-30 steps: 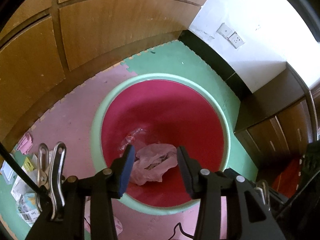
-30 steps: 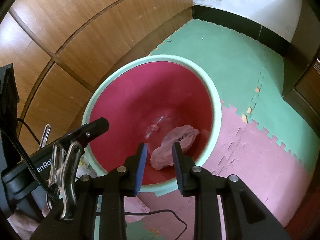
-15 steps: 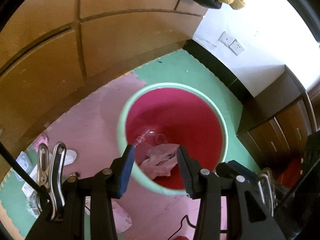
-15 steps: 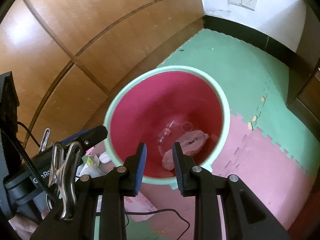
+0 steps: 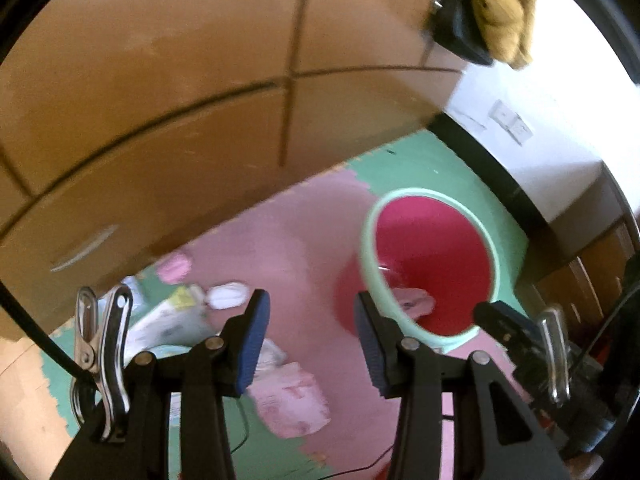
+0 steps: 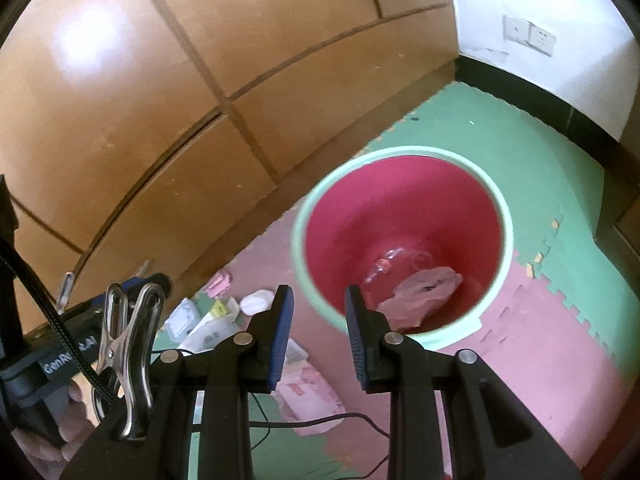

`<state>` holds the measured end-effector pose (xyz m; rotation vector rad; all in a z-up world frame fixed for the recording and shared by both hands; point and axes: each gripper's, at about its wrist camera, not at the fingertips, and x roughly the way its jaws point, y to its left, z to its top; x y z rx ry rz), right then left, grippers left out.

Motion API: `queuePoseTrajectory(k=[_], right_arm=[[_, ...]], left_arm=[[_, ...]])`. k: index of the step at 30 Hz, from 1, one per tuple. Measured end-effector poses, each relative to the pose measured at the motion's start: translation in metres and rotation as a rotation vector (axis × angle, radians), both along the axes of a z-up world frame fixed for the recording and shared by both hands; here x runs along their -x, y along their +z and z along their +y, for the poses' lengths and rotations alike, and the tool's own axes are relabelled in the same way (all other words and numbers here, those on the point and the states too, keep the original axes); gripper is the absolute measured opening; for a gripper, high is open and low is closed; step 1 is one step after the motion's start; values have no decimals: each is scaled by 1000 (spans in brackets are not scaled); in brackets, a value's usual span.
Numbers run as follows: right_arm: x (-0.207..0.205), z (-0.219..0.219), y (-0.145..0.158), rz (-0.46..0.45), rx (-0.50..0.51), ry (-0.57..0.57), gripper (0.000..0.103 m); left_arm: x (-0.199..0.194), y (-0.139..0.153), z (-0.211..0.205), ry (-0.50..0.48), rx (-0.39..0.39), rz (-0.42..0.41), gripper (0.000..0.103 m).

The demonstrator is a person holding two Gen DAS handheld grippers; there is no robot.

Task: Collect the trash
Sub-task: 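Move both grippers away from the bucket back to the trash pile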

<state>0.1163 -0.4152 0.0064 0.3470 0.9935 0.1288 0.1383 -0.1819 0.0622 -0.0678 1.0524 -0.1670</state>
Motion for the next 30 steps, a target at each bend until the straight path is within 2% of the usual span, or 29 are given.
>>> queuePoseTrajectory(k=[4,9,16,19,23,30], right_arm=[[8,21,10,-22,-6,31,28],[19,49,14,-32,-3,74,28],[37,88,3,13,-18,126,28],[50,108,-13,56,-51,150,28],[61,135,-43,123,-52,192,28],[54,166,-106,246,-114,199,28]], left_arm=[[21,19,45,81,-18,-18,45],[46,35,98,157,-86,-32,45],[72,43,176,282,-177,-15,46],[73,35,201,318,-211,7,45],[68,17,217,325,-199,44,46],[47,-40,215,291,-91,170,46]])
